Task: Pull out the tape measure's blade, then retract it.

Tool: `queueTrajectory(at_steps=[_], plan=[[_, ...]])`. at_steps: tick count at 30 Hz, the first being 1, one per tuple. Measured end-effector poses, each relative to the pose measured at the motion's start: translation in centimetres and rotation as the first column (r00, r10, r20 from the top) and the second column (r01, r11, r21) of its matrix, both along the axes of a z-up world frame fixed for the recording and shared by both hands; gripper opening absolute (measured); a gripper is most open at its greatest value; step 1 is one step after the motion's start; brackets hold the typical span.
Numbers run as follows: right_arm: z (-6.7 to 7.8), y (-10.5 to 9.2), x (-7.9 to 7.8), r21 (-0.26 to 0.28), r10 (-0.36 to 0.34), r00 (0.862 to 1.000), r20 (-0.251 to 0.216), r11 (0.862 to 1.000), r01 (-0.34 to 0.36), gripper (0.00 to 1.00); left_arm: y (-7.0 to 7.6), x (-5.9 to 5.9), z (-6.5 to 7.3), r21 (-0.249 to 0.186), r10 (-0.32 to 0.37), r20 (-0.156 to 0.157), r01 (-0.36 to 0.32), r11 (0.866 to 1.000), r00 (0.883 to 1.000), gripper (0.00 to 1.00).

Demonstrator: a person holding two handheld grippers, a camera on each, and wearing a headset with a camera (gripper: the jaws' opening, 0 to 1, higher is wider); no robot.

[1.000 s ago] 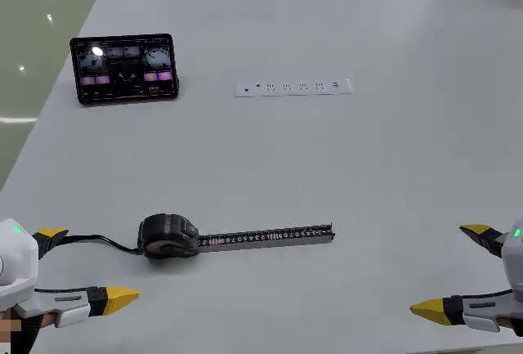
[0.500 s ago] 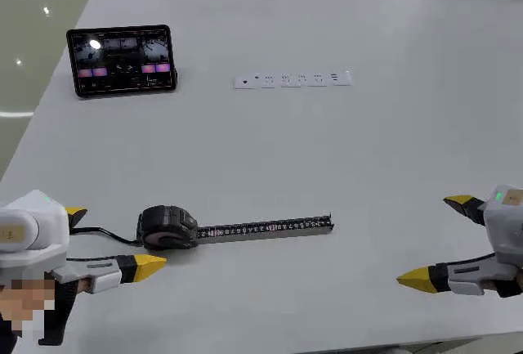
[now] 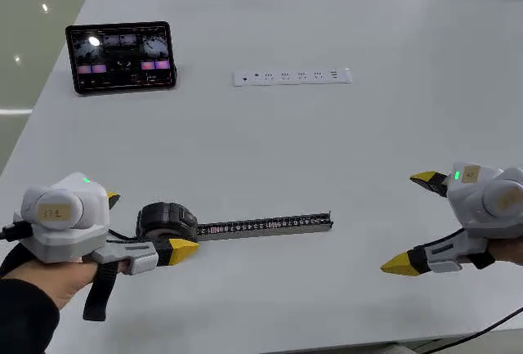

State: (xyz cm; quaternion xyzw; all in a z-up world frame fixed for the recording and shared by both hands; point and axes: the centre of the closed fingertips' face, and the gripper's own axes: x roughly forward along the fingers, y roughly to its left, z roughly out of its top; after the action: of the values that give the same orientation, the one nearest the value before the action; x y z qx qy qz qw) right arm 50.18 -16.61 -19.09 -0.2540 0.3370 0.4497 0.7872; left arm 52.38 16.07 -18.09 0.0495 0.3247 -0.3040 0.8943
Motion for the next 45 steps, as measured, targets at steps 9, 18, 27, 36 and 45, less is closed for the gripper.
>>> queueTrajectory(at_steps=[9, 18, 27, 36, 45], plan=[[-0.7, 0.9, 1.3, -0.045, 0.068, 0.997, -0.032, 0.997, -0.069, 0.99, -0.9, 1.1, 0.1, -0.014, 0.058, 0.009, -0.058, 0.998, 0.998, 0.99], [-1.4, 2.2, 2.8, -0.054, 0.114, 0.993, -0.042, 0.992, -0.116, 0.99, 0.5, 2.6, -1.1, 0.023, 0.195, 0.019, -0.195, 0.981, 0.981, 0.99], [-2.1, 4.2, 3.5, -0.080, 0.194, 0.978, -0.073, 0.977, -0.199, 0.99, -0.1, 2.3, -2.0, -0.030, 0.284, -0.014, -0.284, 0.958, 0.959, 0.99], [-3.3, 5.9, 4.4, -0.111, 0.252, 0.964, -0.090, 0.959, -0.261, 0.95, 0.4, 2.7, -2.3, -0.058, 0.362, 0.054, -0.358, 0.932, 0.931, 0.99], [-4.7, 6.3, 4.6, -0.128, 0.296, 0.948, -0.119, 0.942, -0.310, 0.94, 0.8, 2.9, -3.0, -0.050, 0.367, 0.117, -0.364, 0.930, 0.923, 0.99]])
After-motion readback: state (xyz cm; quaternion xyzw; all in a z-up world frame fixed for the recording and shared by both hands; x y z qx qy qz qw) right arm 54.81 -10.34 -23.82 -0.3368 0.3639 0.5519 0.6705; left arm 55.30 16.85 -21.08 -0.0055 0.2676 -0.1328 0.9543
